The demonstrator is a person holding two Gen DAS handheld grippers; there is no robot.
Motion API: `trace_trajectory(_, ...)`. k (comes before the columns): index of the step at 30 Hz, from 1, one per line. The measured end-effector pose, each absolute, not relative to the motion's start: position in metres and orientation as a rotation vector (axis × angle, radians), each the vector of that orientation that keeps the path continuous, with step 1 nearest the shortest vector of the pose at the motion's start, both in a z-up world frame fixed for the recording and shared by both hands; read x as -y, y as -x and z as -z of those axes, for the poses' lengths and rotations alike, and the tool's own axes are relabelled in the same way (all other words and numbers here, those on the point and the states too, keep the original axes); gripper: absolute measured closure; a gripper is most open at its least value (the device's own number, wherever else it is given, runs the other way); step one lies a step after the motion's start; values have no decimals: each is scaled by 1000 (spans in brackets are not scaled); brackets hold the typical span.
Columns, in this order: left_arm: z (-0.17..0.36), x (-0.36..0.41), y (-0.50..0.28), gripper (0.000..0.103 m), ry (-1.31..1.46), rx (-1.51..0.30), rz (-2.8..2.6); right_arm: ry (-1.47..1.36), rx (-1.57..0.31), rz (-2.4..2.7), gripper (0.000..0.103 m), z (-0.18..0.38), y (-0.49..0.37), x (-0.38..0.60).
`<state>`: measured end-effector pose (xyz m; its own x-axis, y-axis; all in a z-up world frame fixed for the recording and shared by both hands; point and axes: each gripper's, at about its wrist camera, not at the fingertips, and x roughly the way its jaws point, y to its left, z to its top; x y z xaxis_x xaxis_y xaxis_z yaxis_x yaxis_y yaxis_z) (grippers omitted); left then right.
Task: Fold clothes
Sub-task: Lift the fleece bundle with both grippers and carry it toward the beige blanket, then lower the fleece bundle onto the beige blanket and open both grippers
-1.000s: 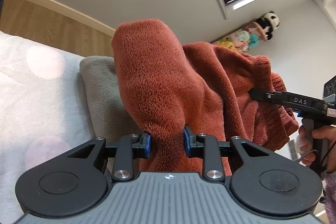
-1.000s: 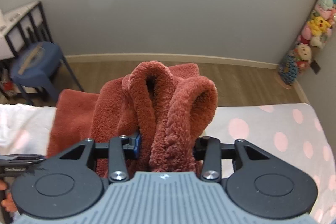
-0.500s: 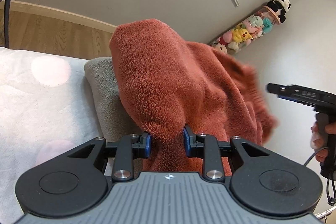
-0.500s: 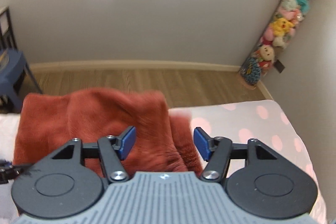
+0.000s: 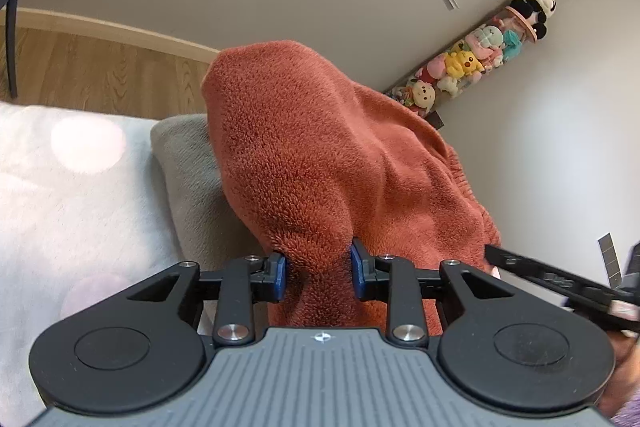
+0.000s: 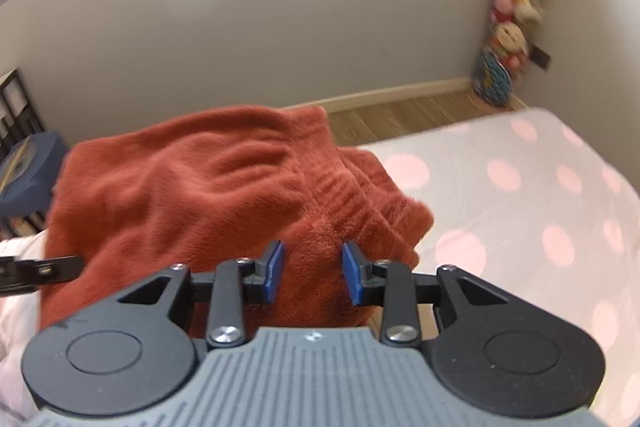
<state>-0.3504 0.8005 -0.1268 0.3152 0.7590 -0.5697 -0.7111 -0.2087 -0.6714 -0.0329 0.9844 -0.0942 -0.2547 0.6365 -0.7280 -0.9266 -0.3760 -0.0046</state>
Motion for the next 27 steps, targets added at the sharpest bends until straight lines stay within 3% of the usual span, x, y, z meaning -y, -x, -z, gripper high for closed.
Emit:
trace_trajectory(4, 131, -794, 357, 62, 1154, 71, -1292, 738, -565, -1750, 70, 115, 36, -999)
trace_trajectory(15, 96, -801, 375, 61, 884, -19, -1292, 697, -641, -1700, 69, 129, 46, -1007)
trace_trajectory(23, 82, -835, 364, 62, 703, -197, -1325, 585, -468, -1887, 68, 71, 45, -926)
trace_trajectory(25, 87, -839, 361, 62, 695, -223, -1346, 573, -440, -1945, 58, 69, 47, -898)
trace_trajectory(27, 97, -842, 361, 62, 715, -245, -1356, 567, -442, -1980, 43, 77, 50, -876)
